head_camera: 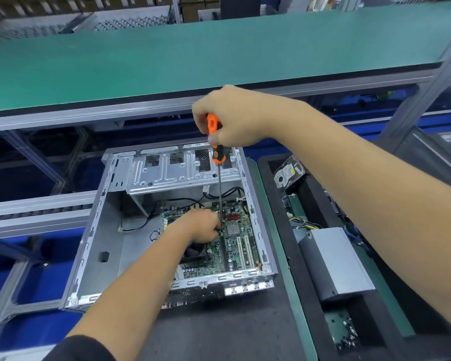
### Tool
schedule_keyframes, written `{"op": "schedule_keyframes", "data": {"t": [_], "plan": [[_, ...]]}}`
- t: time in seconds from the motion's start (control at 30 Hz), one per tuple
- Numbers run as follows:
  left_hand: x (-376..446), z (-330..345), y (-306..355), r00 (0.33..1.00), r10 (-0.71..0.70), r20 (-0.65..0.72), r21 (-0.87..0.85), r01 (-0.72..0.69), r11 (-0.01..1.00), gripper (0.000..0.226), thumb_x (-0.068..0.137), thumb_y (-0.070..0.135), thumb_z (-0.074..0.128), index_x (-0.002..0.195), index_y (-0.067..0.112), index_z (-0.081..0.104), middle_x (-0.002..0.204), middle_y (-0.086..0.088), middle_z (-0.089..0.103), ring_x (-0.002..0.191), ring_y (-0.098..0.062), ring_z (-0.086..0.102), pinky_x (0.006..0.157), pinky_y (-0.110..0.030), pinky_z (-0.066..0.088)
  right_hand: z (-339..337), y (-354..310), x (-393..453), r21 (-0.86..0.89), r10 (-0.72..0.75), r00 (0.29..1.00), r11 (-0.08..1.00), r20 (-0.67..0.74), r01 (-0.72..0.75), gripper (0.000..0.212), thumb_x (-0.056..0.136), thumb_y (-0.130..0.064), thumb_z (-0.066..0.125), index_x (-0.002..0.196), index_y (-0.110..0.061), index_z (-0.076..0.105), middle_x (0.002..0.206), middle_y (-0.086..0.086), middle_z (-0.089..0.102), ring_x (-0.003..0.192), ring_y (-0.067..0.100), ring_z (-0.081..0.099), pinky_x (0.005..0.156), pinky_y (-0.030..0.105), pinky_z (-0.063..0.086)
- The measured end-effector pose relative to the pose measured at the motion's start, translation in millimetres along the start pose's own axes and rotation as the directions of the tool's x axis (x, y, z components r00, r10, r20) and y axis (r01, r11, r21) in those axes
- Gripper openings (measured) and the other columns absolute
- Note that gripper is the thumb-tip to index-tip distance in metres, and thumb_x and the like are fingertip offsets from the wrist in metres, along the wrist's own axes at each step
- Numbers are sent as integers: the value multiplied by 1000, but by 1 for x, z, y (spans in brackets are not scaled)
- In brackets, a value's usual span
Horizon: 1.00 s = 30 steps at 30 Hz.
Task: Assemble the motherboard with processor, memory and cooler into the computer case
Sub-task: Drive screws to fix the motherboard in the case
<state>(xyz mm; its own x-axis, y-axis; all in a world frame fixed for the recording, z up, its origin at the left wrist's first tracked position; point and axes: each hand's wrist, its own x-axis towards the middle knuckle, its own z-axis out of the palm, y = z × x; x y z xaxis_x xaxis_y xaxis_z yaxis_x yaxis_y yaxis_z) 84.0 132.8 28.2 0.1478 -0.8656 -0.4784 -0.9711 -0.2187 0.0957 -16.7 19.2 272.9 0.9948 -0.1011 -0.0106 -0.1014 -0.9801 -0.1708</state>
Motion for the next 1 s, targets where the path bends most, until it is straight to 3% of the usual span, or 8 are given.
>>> {"op": "schedule_keyframes", "data": {"t": [0.23, 0.37, 0.53, 0.6, 0.7, 0.8, 0.87, 1.0], "plan": [[3, 3, -2, 1000, 2, 22, 12, -2, 1000, 31, 86, 24, 50, 110, 11, 66, 109, -7, 68, 100, -26, 61, 89, -42, 50, 2, 3, 7, -91, -3, 999, 996, -51, -2, 9, 84, -23, 63, 86, -19, 71, 81, 1, 67, 69, 17, 58, 49, 23, 36], [5, 4, -3, 1000, 2, 16, -6, -2, 1000, 31, 84, 22, 49, 106, 10, 67, 88, 1, 57, 84, -20, 56, 86, -41, 52, 11, 0, 4, 108, -5, 1000, 994, 16, 3, 19, 90, -34, 65, 90, -16, 59, 75, -5, 63, 54, 9, 67, 51, 25, 46], [-5, -6, -9, 968, -48, -244, -359, -45, 932, 36, 86, 47, 60, 84, 13, 72, 83, 10, 65, 69, -13, 57, 67, -29, 51, 8, -3, 2, 308, 45, 984, 951, -175, 11, 36, 77, -31, 77, 96, -9, 56, 79, -1, 63, 49, 11, 66, 50, 30, 56], [-12, -15, -10, 920, -131, -370, -458, -57, 887, 44, 83, 55, 61, 68, 14, 66, 64, 7, 55, 57, -8, 48, 56, -26, 41, -5, 1, 0, 388, 84, 953, 921, -290, 37, 38, 76, -33, 77, 85, -2, 57, 68, 2, 59, 46, 10, 61, 45, 23, 50], [-23, -40, 7, 883, -149, -444, -595, -167, 786, 57, 91, 52, 51, 56, 7, 50, 47, 3, 35, 43, -15, 32, 55, -28, 35, -26, 4, -3, 510, 99, 878, 842, -468, 177, 38, 88, -36, 68, 67, -13, 46, 56, -2, 43, 43, 7, 43, 45, 16, 38], [-26, -79, 41, 855, -107, -507, -634, -286, 718, 56, 96, 46, 45, 54, 9, 44, 43, 7, 30, 41, -14, 30, 53, -27, 35, -44, 13, -7, 602, 203, 773, 751, -602, 272, 36, 98, -35, 55, 71, -15, 42, 56, 1, 42, 41, 9, 45, 46, 15, 37], [-24, -101, 70, 849, -24, -528, -624, -369, 688, 61, 96, 44, 45, 53, 2, 44, 41, 8, 36, 39, -12, 34, 48, -22, 35, -53, 25, -10, 585, 267, 722, 778, -639, 229, 36, 100, -35, 50, 71, -15, 41, 55, 3, 43, 43, 14, 52, 47, 16, 40], [-9, -111, 130, 871, 167, -461, -609, -448, 655, 62, 97, 43, 46, 56, -4, 45, 45, 4, 31, 43, -13, 30, 50, -22, 31, -48, 56, -24, 565, 341, 708, 820, -618, 98, 38, 101, -31, 47, 67, -20, 33, 54, 0, 38, 41, 13, 53, 48, 23, 43]]}}
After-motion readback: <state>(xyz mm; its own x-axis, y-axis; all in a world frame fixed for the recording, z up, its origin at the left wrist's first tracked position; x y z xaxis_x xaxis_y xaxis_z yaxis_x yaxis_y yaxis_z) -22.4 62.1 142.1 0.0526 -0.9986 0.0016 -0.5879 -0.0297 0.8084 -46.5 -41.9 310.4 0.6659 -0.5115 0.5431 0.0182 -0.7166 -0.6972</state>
